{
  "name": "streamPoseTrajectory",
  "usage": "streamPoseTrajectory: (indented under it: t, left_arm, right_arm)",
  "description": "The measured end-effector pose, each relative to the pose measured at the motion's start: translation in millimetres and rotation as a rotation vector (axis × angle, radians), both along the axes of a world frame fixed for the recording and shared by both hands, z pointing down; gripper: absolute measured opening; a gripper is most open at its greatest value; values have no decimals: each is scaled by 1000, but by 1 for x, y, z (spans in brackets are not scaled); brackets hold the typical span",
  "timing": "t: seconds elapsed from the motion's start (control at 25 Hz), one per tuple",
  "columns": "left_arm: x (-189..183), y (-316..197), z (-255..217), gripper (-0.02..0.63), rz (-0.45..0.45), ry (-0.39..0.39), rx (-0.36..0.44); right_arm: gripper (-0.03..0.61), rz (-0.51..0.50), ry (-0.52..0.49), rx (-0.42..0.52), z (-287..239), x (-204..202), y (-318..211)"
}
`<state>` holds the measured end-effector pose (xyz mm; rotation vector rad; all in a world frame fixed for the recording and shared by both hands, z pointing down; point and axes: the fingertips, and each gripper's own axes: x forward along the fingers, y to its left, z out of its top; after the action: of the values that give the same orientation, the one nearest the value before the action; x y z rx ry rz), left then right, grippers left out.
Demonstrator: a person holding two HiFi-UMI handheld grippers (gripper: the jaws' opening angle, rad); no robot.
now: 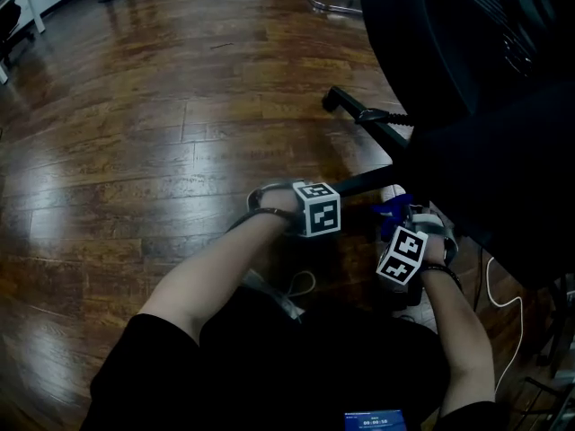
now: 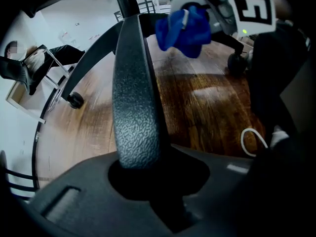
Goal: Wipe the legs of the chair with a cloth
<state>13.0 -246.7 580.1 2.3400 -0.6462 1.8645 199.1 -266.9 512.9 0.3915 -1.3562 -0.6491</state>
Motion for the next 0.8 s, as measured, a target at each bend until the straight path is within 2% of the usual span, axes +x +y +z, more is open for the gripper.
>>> streamPoseTrajectory:
  t: [0.12,0.24,0.4,0.48,0.64,0.72,0.8]
  left_arm:
    - [-5,1,2,63,-11,4,-2]
    - [1,-2,-1,63,-11,32,4]
    - [-4,-2,-1,61,-22,25,-1]
    - [6,8,0,61,-50,48,-33]
    - [48,30,4,83,-61,61,-84]
    - [72,39,5,103,-72,60,-94]
    - [98,48,4,115,-109,83,-104]
  right_arm:
    - [84,-20,52,-118,19,19,64]
    - [84,-79,59,-88,25,38,95]
    - [83,-39,-59,-35,26,28,81]
    - [83,-58,-66,-3,24,37,72]
    - [83,-66,-91,24,23,77,51]
    - [80,-25,-139,36,21,98,37]
    - [83,58,-198,44,19,118,23]
